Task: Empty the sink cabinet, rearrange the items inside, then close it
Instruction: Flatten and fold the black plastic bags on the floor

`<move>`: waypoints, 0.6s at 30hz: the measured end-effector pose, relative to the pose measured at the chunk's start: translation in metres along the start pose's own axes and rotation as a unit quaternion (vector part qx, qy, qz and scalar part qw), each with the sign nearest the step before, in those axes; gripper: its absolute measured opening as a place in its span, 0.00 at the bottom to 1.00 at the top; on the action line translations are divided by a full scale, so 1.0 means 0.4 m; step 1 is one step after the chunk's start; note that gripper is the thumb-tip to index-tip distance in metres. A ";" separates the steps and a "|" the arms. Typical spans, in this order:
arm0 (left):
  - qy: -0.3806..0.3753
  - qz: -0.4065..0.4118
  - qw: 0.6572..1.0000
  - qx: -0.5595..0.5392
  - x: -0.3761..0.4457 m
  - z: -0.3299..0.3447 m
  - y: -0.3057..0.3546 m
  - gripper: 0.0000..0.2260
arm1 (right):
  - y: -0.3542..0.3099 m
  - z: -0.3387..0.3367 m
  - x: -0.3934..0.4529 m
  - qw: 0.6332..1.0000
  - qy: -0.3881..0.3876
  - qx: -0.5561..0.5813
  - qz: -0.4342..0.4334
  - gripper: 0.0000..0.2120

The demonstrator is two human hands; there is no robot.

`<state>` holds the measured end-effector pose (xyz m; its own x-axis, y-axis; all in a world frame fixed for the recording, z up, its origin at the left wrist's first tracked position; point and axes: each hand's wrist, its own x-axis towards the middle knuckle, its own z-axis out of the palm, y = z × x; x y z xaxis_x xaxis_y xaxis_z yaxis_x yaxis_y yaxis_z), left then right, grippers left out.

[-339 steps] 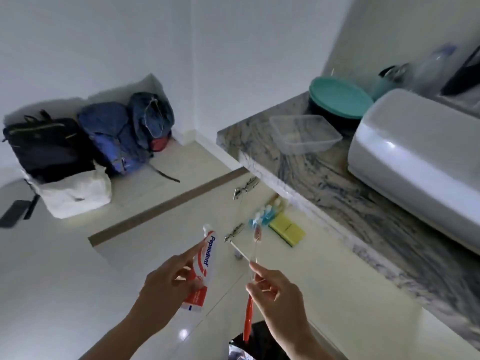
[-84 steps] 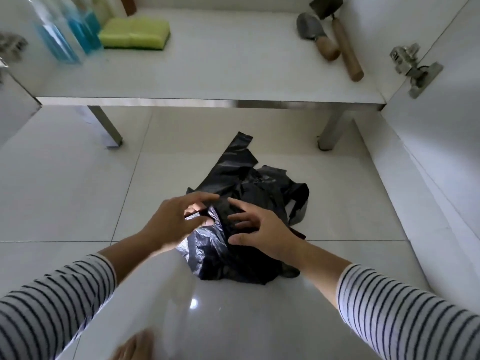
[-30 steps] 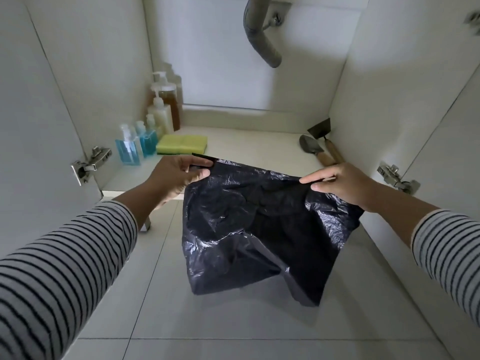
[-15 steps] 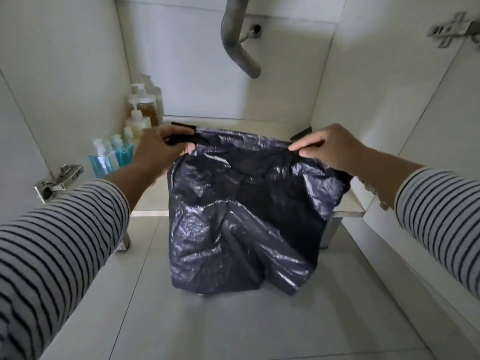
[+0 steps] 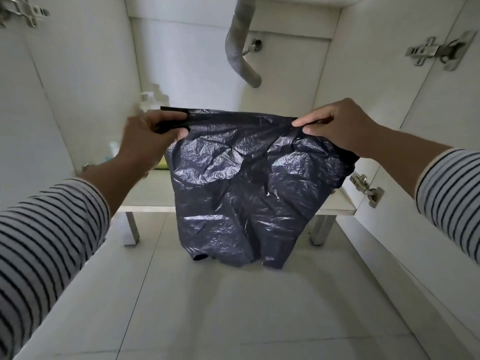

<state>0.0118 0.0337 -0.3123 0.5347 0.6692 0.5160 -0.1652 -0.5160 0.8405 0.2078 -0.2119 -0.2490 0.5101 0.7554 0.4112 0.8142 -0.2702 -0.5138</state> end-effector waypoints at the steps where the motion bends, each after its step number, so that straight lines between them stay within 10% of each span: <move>1: -0.003 -0.007 1.000 0.004 -0.028 -0.016 -0.006 0.13 | -0.003 0.008 -0.021 1.000 -0.012 0.018 0.011 0.13; 8: -0.060 -0.105 0.992 -0.028 -0.274 -0.084 -0.113 0.19 | 0.052 0.140 -0.211 0.939 -0.211 0.228 0.150 0.18; 18: -0.184 -0.330 0.926 -0.031 -0.659 -0.115 -0.315 0.25 | 0.201 0.441 -0.535 0.874 -0.341 0.238 0.251 0.25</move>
<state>-0.1464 -0.0531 -0.5466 0.7798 0.5952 -0.1942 0.2567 -0.0211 0.9663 0.1153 -0.2901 -0.5111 0.3540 0.8370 -0.4173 0.2438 -0.5134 -0.8228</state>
